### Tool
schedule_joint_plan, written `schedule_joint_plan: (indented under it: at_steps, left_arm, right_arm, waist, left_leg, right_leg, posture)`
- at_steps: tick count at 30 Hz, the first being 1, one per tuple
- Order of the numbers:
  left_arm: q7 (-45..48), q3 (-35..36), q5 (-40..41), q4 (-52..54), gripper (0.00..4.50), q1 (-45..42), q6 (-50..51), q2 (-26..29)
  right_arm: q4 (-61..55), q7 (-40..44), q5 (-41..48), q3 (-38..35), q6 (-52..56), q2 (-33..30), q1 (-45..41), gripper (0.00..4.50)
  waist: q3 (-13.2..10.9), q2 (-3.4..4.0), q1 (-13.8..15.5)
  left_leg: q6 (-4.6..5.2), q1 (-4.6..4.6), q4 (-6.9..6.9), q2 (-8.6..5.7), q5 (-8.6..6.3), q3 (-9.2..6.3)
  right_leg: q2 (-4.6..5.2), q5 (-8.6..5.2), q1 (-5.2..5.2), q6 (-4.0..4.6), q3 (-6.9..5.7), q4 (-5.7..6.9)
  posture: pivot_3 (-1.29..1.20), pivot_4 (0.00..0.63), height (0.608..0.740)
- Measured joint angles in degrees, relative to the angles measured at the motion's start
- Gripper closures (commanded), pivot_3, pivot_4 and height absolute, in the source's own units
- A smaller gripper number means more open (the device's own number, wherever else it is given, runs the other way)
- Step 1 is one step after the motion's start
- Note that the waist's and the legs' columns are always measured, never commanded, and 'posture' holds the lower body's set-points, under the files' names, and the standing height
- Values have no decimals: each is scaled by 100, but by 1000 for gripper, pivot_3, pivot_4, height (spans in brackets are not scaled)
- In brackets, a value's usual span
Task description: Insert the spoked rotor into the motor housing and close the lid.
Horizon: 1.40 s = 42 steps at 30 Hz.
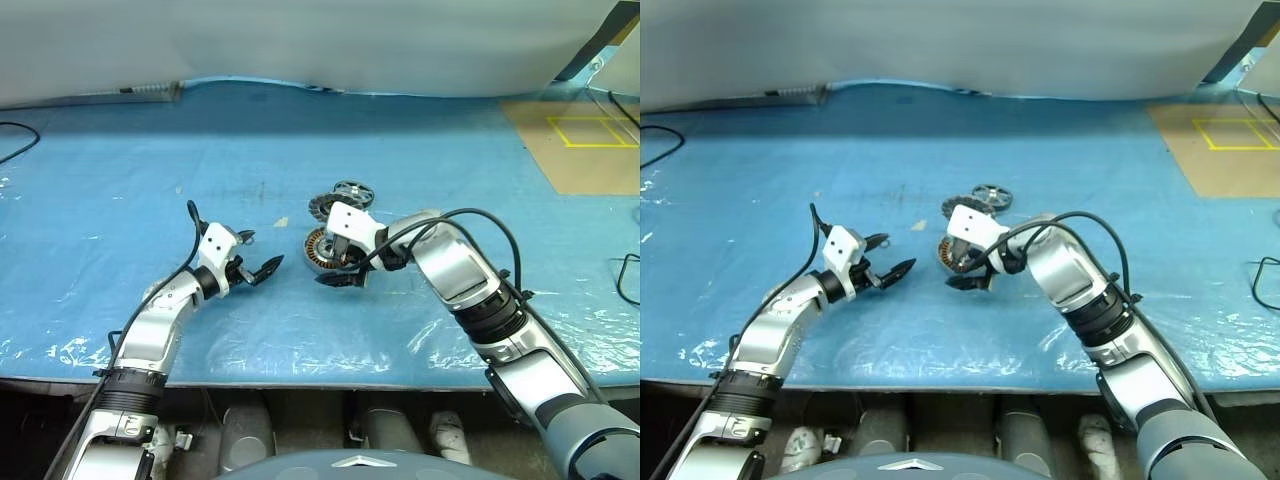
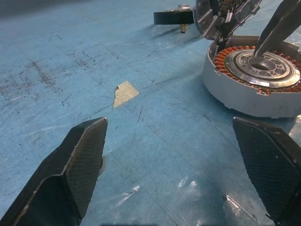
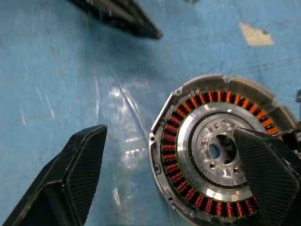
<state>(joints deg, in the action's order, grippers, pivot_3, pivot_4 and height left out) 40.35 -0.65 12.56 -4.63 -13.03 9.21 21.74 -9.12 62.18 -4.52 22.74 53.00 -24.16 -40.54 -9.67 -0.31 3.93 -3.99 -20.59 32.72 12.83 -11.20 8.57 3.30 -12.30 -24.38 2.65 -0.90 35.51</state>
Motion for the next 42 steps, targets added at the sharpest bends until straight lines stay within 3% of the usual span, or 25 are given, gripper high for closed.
schedule_joint_plan:
  at_steps: [4, 11, 16, 21, 30, 33, 42]
  left_arm:
    - [9, 39, 0, -67, 0, -12, 0, 67]
    - [-201, 247, -15, -452, 0, -192, 50, 164]
    - [-348, 349, -14, -714, 0, -479, 158, 164]
    - [-347, 305, -139, -1436, 0, -736, 77, 162]
    - [-335, 254, -360, -2260, 0, -1145, -438, 141]
    - [-334, 230, -398, -2368, 563, -1165, -584, 128]
    - [-319, 295, -355, -1716, 3791, -552, -560, 204]
  right_arm:
    - [-792, -77, 718, -807, 431, -6, 159, 87]
    - [-1663, -1247, 1322, -1861, -447, 647, 2149, 87]
    - [-1723, -2094, 1357, -2090, -1786, 1252, 3232, 87]
    - [-1006, -2875, 1185, -2264, -3307, 1507, 3967, 87]
    - [-628, -3224, 1153, -2191, -3803, 1477, 4086, 87]
    - [-560, -3250, 1153, -2172, -3810, 1425, 4088, 61]
    - [-562, -3271, 1361, -2201, -3783, 1230, 4019, 61]
  waist:
    - [0, 0, 4]
    - [-1, 1, 12]
    - [-1, 1, -8]
    - [0, 1, -3]
    - [0, 1, -5]
    - [0, 1, -4]
    - [3, 6, -33]
  left_leg:
    - [0, 1, -3, 0, 0, 0]
    - [0, -1, -10, -1, 0, 1]
    - [-1, 1, -13, -3, 0, 2]
    - [-1, -7, -35, -8, 0, 2]
    - [-1, -3, -52, -10, 0, -1]
    - [0, 10, -51, -10, 0, 0]
    - [0, 16, -57, -8, -1, 3]
  right_leg:
    - [0, 0, 0, 0, 0, -3]
    - [0, 0, -2, -3, -1, -11]
    - [1, -1, -2, -5, 2, -17]
    - [1, 1, -1, -10, 1, -50]
    - [1, 3, 10, -12, -5, -70]
    - [2, 3, 20, -13, -4, -70]
    - [0, 2, 22, -12, -2, -71]
  posture:
    - [0, 150, 740]
    - [0, 150, 740]
    - [0, 150, 740]
    - [0, 150, 740]
    - [0, 150, 740]
    - [0, 150, 740]
    - [0, 150, 740]
